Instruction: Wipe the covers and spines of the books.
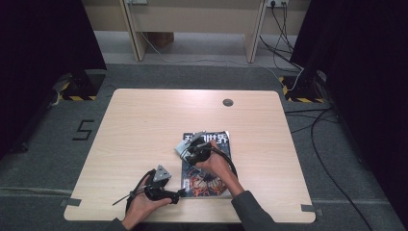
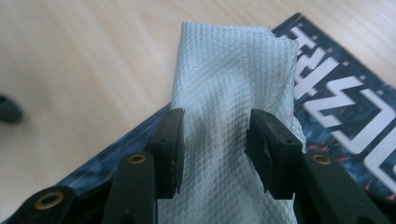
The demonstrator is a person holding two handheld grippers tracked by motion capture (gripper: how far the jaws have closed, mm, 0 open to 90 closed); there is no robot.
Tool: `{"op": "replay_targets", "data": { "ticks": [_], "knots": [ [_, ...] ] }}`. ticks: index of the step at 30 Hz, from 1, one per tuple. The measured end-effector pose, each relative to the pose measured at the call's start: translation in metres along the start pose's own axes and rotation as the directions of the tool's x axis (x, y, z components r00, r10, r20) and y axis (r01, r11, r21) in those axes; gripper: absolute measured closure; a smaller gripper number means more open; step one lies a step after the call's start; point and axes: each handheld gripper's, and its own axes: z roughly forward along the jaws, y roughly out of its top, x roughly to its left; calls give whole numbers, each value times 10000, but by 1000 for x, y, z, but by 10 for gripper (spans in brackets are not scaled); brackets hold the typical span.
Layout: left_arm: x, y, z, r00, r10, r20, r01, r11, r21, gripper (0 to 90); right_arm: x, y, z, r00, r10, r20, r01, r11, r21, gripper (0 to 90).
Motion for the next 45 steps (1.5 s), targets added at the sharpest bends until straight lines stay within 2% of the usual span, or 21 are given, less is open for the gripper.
{"op": "replay_targets", "data": {
  "ticks": [2, 3, 8, 10, 13, 15, 18, 22, 23, 24, 28, 31, 33, 38, 41, 45],
  "knots": [
    [0, 0, 0, 10000, -8, -13, 8, 10000, 3, 142, 2, -4, -1, 10000, 88, -13, -88, 9999, -123, 566],
    [0, 0, 0, 10000, -16, -14, 16, 10000, -5, 142, 2, -5, -1, 10000, -25, 14, 25, 9997, -241, 565],
    [0, 0, 0, 10000, 26, 3, -26, 10000, -14, 145, 0, -4, -1, 9998, 209, -13, -210, 9996, -187, 542],
    [0, 1, -1, 9998, 184, 24, -185, 9998, 61, 149, 4, -5, -1, 9995, 223, 203, -219, 9996, -186, 548],
    [0, 1, -6, 9991, 335, 249, -339, 9993, 160, 169, 9, -6, -4, 9994, 220, 256, -219, 9997, -74, 552],
    [4, 0, -13, 9991, 157, 385, -156, 9999, -31, 167, 14, -9, -8, 10000, 59, 80, -60, 10000, 77, 552],
    [15, -1, -25, 9997, -201, 118, 205, 9990, -392, 168, 19, -14, -10, 9999, 40, 139, -39, 10000, -50, 552],
    [32, -3, -29, 9973, -657, -313, 648, 9975, -284, 171, 27, -21, -15, 10000, 65, 19, -64, 9999, -123, 552],
    [34, -3, -30, 9970, -683, -367, 674, 9974, -260, 173, 30, -22, -16, 9999, 101, -76, -101, 9999, -6, 552],
    [36, -3, -30, 9970, -658, -399, 649, 9976, -244, 173, 31, -23, -18, 9998, -129, -156, 129, 9999, 12, 552],
    [41, -4, -30, 9959, -510, -751, 508, 9987, -50, 177, 43, -31, -23, 9986, -370, -368, 368, 9993, -55, 553],
    [49, -5, -33, 9941, -606, -896, 610, 9981, 18, 178, 51, -37, -28, 9969, -575, -540, 576, 9983, -8, 552],
    [56, -6, -34, 9904, -832, -1100, 830, 9965, -58, 180, 56, -41, -31, 9961, -653, -597, 654, 9979, -8, 552],
    [68, -8, -38, 9841, -1103, -1389, 1094, 9939, -143, 182, 69, -49, -37, 9938, -815, -752, 812, 9967, -71, 552],
    [68, -8, -37, 9841, -1092, -1402, 1091, 9940, -84, 182, 78, -54, -40, 9908, -1077, -824, 1071, 9942, -113, 553],
    [67, -8, -35, 9851, -1022, -1383, 1034, 9946, 15, 184, 89, -58, -44, 9889, -1126, -967, 1123, 9936, -89, 554]
  ]
}}
